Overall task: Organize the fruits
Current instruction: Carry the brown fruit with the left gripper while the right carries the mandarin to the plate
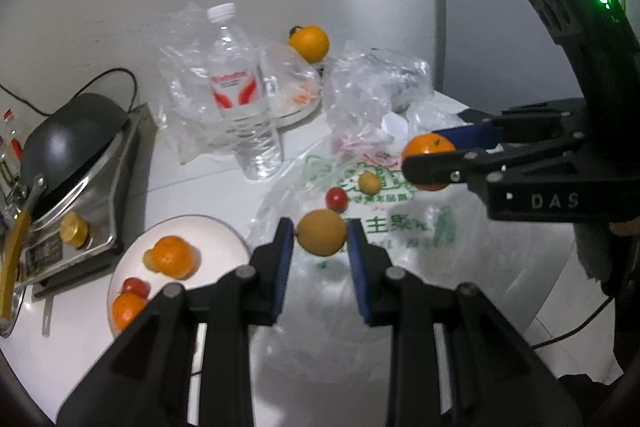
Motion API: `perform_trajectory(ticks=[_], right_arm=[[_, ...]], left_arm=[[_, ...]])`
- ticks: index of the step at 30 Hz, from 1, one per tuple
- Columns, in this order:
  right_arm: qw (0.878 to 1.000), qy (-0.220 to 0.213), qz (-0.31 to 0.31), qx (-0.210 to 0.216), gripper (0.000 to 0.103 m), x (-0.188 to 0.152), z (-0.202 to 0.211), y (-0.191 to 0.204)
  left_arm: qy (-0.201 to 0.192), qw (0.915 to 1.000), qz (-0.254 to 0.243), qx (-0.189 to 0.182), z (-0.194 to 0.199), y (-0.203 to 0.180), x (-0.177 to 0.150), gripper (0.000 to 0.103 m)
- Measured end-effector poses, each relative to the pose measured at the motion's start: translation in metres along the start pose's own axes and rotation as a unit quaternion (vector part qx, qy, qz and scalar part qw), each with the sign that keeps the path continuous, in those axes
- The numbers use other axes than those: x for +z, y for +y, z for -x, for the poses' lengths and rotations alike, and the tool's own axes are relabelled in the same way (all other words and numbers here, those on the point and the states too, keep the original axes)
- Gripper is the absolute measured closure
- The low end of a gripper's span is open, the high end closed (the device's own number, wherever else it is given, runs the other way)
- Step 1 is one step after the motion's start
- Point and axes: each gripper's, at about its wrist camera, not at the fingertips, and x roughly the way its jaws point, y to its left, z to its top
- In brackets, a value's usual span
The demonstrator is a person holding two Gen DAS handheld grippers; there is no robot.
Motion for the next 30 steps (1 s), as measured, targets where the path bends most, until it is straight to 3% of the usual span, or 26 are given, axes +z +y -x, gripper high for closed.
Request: perform_trajectory(ticks=[12, 20, 30], right_arm=[[0.999, 0.025, 0.036, 0.000, 0.062, 0.010, -0.022, 0.047], [0.998, 0.044, 0.051, 0.009, 0.062, 0.015, -0.043, 0.067], [0.995, 0.050, 0.076, 0.046, 0.062, 0.023, -0.062, 0.097]], left_arm=[[-0.008, 0.9991, 0.038, 0.019, 0.022, 0.048, -0.030, 0.075], [-0.010, 0.9978, 0.021, 0.062, 0.030, 0.069, -0.052, 0.075], [0.023, 0.9978, 0.043, 0.044, 0.006, 0.087, -0.074, 0.075]])
